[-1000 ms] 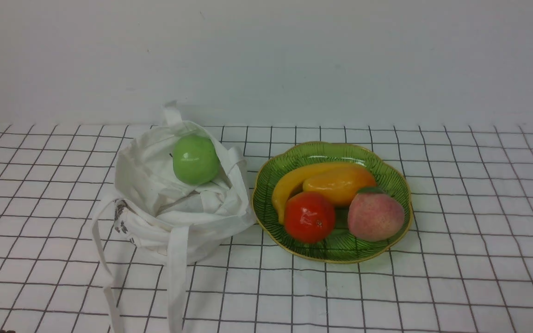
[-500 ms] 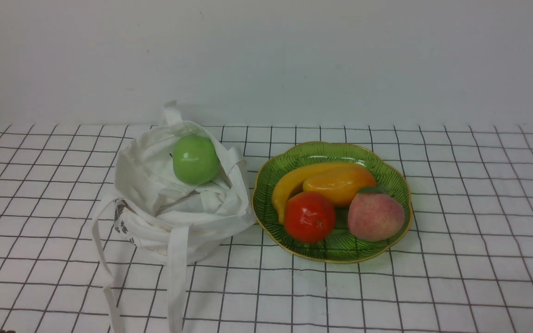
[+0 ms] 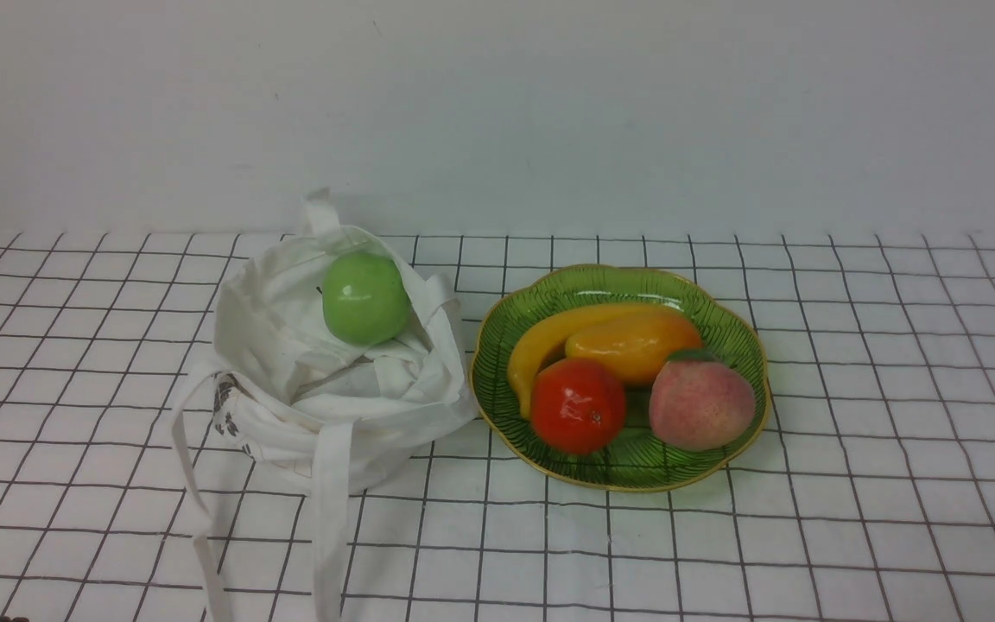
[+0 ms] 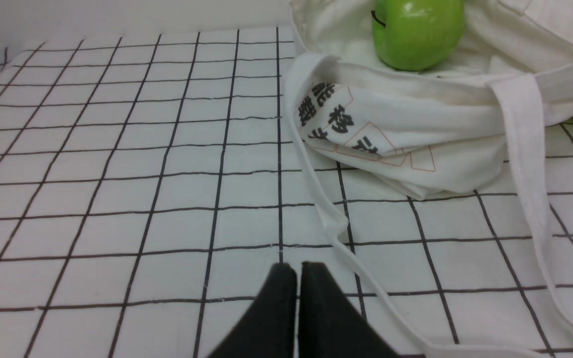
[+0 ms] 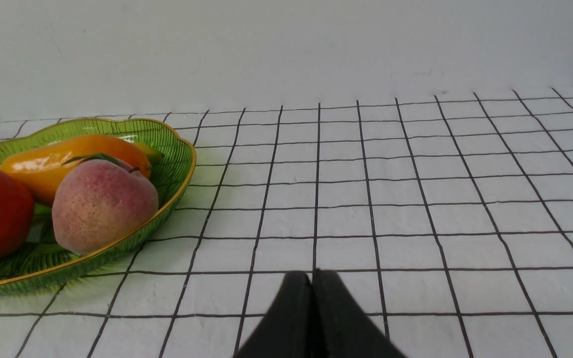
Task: Take the fruit out of the bag on the white checkered tablecloth and place them on the plate.
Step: 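Reach into the white bag and grasp the apple with the left gripper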
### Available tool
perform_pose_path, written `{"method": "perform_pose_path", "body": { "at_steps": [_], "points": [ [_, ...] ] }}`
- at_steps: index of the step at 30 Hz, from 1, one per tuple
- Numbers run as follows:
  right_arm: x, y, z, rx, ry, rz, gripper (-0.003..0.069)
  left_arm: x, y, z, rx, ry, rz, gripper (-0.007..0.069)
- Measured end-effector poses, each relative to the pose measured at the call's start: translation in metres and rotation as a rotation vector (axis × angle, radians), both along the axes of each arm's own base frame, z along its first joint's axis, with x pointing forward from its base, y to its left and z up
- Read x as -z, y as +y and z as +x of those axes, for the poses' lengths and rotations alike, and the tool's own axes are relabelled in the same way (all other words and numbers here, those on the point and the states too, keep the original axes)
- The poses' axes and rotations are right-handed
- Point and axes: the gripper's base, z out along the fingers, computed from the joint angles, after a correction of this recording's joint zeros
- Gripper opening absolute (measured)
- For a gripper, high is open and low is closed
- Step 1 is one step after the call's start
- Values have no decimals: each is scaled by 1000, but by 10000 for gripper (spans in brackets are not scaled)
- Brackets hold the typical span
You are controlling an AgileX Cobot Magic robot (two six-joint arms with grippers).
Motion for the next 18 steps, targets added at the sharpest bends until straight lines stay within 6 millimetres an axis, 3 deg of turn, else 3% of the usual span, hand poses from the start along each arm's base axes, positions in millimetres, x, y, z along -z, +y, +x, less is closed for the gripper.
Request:
{"method": "perform_pose_path", "body": {
  "at_steps": [11, 13, 17, 18],
  "points": [
    [0, 0, 0, 0, 0, 0, -14, 0, -1, 0, -4, 4, -53, -8],
    [0, 0, 0, 0, 0, 0, -14, 0, -4, 0, -13, 15, -176, -8],
    [0, 0, 0, 0, 0, 0, -14, -3, -16, -2, -47, 96, -758, -8],
    [0, 0, 0, 0, 0, 0, -14, -4, -17, -2, -48, 99, -781, -8]
  ]
}}
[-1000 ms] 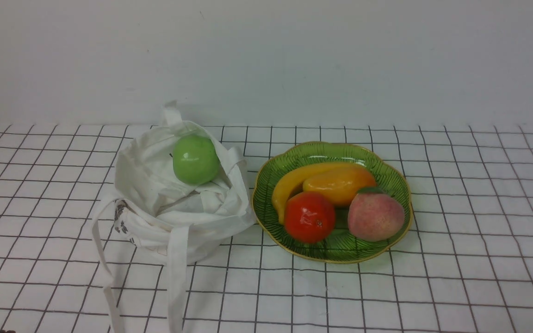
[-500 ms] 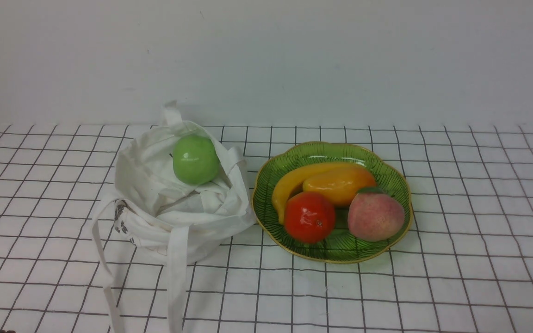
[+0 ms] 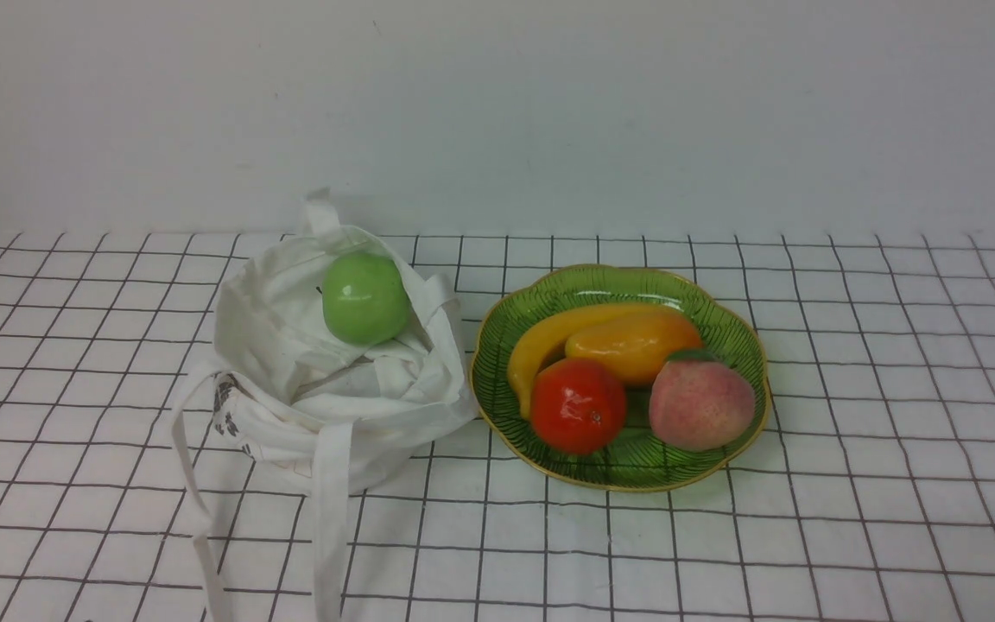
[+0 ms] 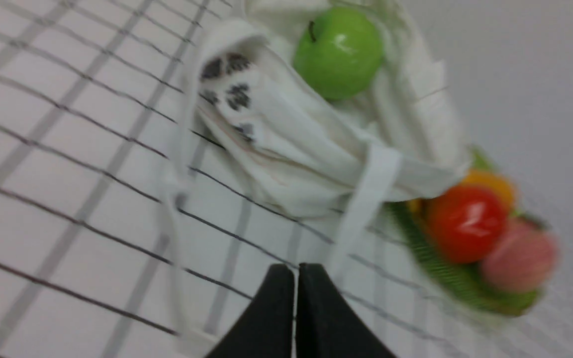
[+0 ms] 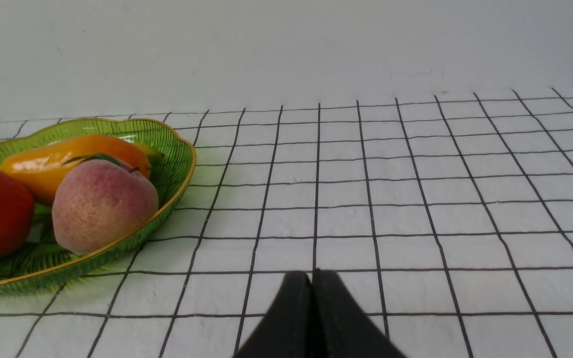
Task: Take the fruit out of the bag on the white checkered tablecloth and place them on the plate.
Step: 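Reach into the white bag and grasp the apple with the left gripper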
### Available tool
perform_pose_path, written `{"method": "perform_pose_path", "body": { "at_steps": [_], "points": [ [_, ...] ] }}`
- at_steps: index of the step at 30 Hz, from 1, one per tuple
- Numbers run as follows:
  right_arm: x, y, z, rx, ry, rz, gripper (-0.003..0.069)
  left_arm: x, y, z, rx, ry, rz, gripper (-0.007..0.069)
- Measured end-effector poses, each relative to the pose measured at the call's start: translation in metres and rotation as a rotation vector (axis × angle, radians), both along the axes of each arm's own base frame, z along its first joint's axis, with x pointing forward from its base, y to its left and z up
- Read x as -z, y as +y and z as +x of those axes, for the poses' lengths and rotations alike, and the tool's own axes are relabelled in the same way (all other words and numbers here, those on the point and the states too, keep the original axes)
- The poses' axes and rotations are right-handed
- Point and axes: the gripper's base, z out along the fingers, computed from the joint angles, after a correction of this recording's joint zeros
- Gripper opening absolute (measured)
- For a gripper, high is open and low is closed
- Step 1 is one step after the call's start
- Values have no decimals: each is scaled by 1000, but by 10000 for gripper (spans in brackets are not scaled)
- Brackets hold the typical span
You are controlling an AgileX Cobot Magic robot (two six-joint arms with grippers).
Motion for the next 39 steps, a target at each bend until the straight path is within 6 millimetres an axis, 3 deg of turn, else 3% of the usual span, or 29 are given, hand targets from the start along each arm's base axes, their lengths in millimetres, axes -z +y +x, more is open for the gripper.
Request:
{"method": "perform_pose_path", "body": {
  "at_steps": [1, 3, 8, 11, 13, 16, 20, 23, 25, 27, 28, 29, 35, 39],
  "points": [
    [0, 0, 0, 0, 0, 0, -14, -3, -3, 0, -4, 18, -167, -8],
    [0, 0, 0, 0, 0, 0, -14, -6, -4, 0, -12, 9, -249, -8],
    [0, 0, 0, 0, 0, 0, -14, -12, -5, 0, 4, -18, -239, -8],
    [0, 0, 0, 0, 0, 0, -14, -64, -10, -4, 115, -62, -14, -8],
    [0, 0, 0, 0, 0, 0, -14, -78, -10, 0, 134, -37, 43, -8],
    [0, 0, 0, 0, 0, 0, -14, -114, -12, 28, 214, 143, 229, -8],
    [0, 0, 0, 0, 0, 0, -14, -131, -12, 83, 333, 448, 438, -8],
    [0, 0, 0, 0, 0, 0, -14, -135, -10, 131, 386, 577, 547, -8],
    [0, 0, 0, 0, 0, 0, -14, -126, -11, 177, 421, 659, 587, -7],
    [0, 0, 0, 0, 0, 0, -14, -115, -13, 203, 447, 708, 589, -7],
    [0, 0, 0, 0, 0, 0, -14, -115, -13, 203, 447, 708, 589, -7],
    [0, 0, 0, 0, 0, 0, -14, -107, -16, 225, 465, 733, 578, -4],
    [0, 0, 0, 0, 0, 0, -14, -98, -21, 260, 447, 706, 539, 8],
    [0, 0, 0, 0, 0, 0, -14, -90, -33, 285, 445, 645, 448, 76]
  ]
}}
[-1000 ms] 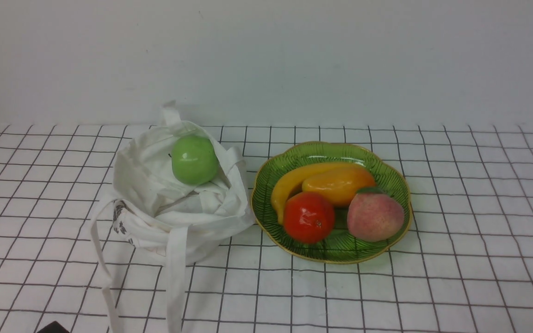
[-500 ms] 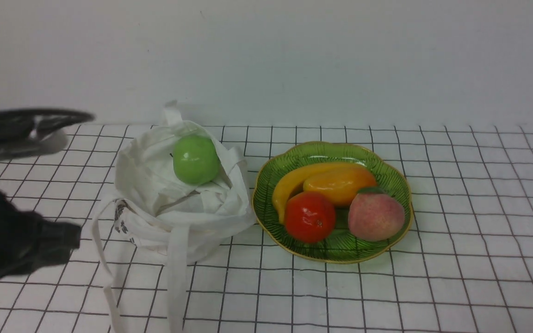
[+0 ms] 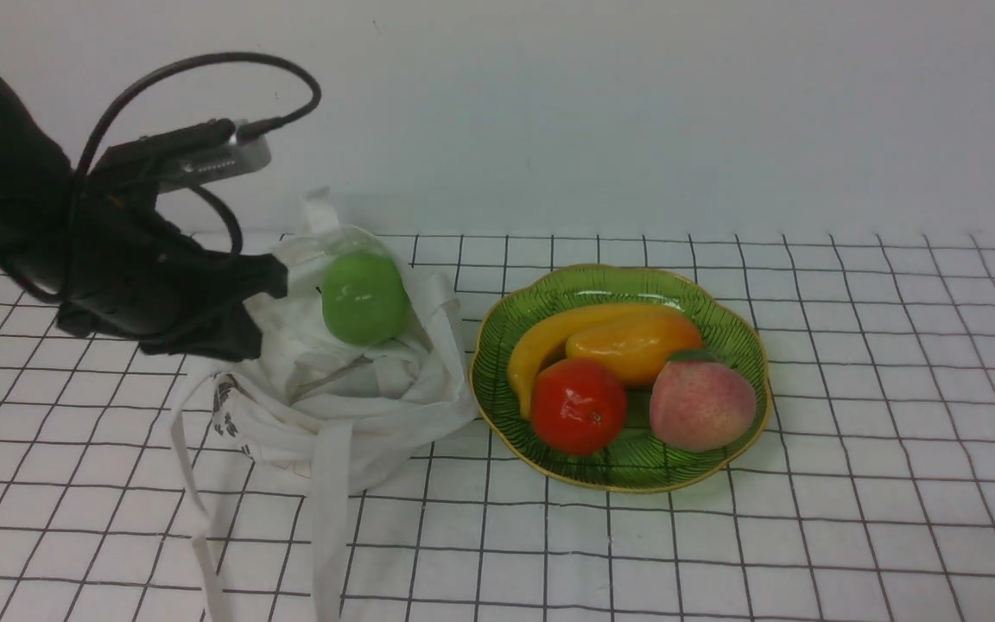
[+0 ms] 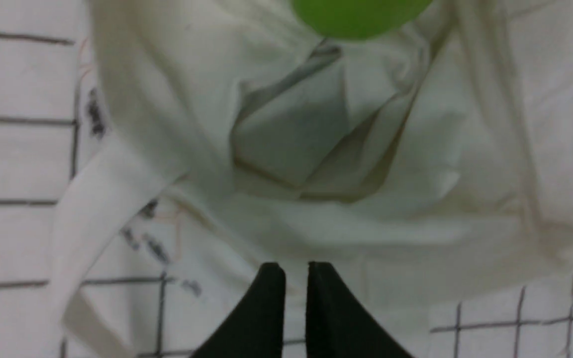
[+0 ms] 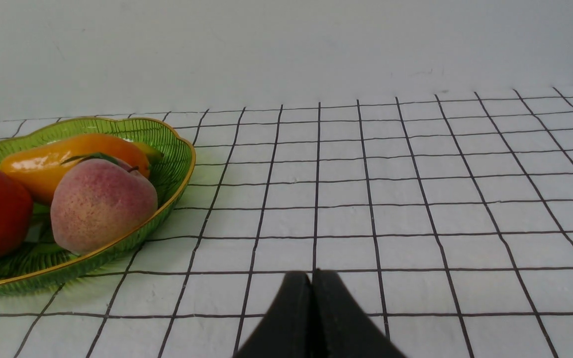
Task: Take the fruit out of the bag on the white checkered tablecloth and place them on the plate.
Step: 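Reach into the white bag and grasp the apple with the left gripper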
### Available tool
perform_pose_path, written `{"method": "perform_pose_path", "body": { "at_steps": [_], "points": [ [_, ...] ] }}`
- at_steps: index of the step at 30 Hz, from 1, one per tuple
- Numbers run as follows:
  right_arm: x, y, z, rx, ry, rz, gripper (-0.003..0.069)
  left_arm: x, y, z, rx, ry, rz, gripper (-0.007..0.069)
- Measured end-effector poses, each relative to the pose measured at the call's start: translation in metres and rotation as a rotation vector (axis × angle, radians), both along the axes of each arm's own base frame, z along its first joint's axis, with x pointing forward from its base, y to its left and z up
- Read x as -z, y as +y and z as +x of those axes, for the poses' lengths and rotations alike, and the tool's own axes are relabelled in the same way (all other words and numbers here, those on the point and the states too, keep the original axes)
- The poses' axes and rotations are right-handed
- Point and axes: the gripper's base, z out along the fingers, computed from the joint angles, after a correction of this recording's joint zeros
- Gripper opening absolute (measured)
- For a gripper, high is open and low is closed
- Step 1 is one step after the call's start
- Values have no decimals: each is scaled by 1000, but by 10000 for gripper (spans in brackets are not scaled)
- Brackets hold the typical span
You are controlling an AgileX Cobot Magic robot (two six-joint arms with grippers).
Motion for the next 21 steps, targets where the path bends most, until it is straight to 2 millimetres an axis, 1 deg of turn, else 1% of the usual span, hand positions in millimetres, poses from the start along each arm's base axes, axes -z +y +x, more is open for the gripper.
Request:
{"method": "perform_pose_path", "body": {
  "at_steps": [1, 2, 3, 4, 5, 7, 8, 11, 12, 13, 15, 17, 21],
  "points": [
    [0, 0, 0, 0, 0, 0, -14, 3, -7, 9, 30, -25, -9, 129],
    [0, 0, 0, 0, 0, 0, -14, 4, -8, 11, 35, -29, -10, 129],
    [0, 0, 0, 0, 0, 0, -14, 8, -17, 21, 81, -57, -2, 197],
    [0, 0, 0, 0, 0, 0, -14, 8, -20, 25, 104, -74, 6, 236],
    [0, 0, 0, 0, 0, 0, -14, 13, -25, 32, 137, -95, 19, 300],
    [0, 0, 0, 0, 0, 0, -14, 17, -28, 42, 170, -132, 42, 405],
    [0, 0, 0, 0, 0, 0, -14, 19, -29, 46, 175, -147, 49, 440],
    [0, 0, 0, 0, 0, 0, -14, 29, -29, 63, 166, -222, 80, 619],
    [0, 0, 0, 0, 0, 0, -14, 30, -29, 64, 162, -226, 81, 619],
    [0, 0, 0, 0, 0, 0, -14, 35, -29, 68, 152, -243, 89, 653],
    [0, 0, 0, 0, 0, 0, -14, 44, -28, 75, 134, -264, 98, 680],
    [0, 0, 0, 0, 0, 0, -14, 54, -29, 80, 113, -261, 90, 682],
    [0, 0, 0, 0, 0, 0, -14, 65, -31, 84, 67, -242, 38, 684]
  ]
}}
